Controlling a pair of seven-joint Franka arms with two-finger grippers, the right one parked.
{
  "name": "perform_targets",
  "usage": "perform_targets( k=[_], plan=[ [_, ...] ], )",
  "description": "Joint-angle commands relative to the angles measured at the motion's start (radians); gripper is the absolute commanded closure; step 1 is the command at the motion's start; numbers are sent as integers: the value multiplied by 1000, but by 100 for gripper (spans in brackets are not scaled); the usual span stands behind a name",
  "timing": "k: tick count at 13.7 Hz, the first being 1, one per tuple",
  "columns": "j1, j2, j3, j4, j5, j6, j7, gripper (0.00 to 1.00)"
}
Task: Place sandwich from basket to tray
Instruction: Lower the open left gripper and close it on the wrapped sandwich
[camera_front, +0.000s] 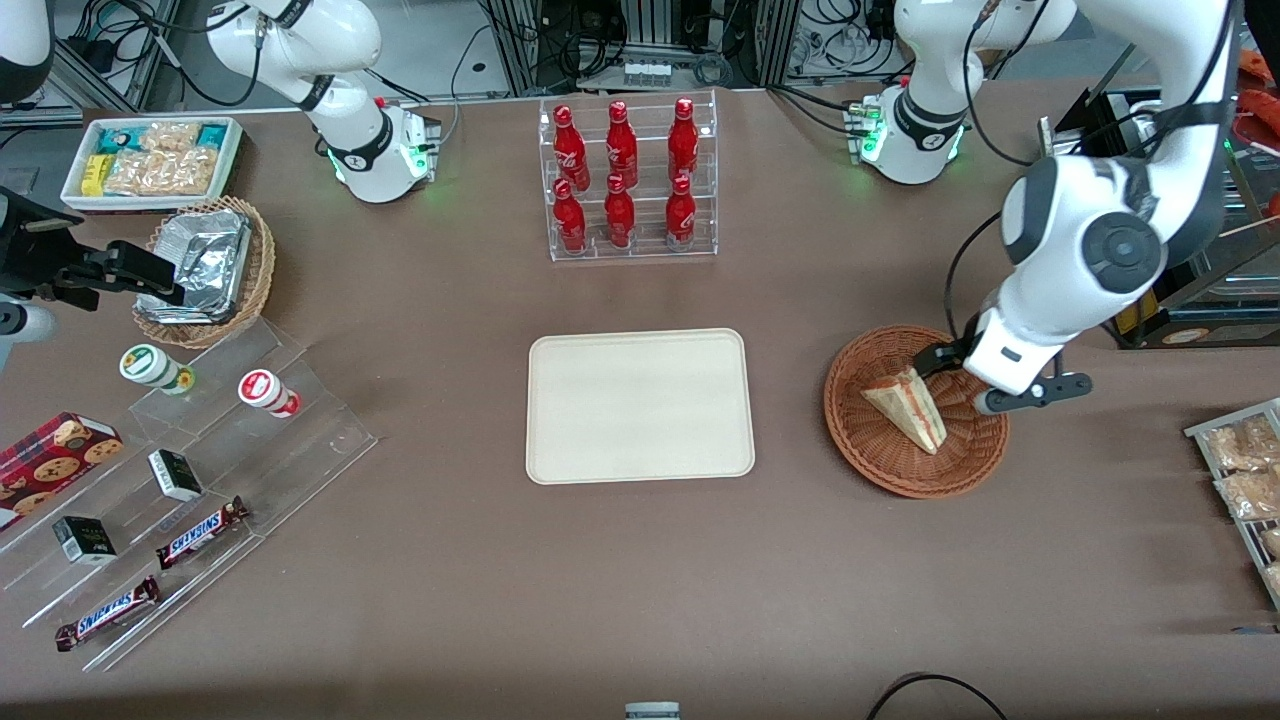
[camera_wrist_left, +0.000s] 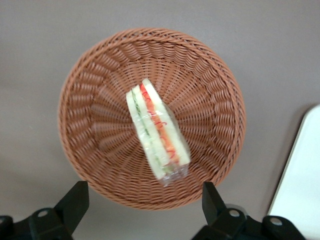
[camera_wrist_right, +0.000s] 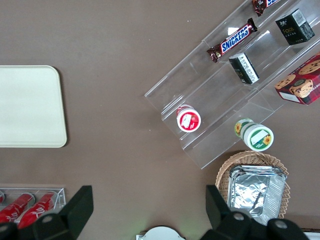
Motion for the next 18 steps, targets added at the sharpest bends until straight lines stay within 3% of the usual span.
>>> perform_targets(
  k=[1,6,18],
  plan=[
    [-9,24,2,-2,12,52,-232,0],
    [-9,50,0,-57,12,158,-458,0],
    [-31,176,2,-82,12,251,-553,0]
  ],
)
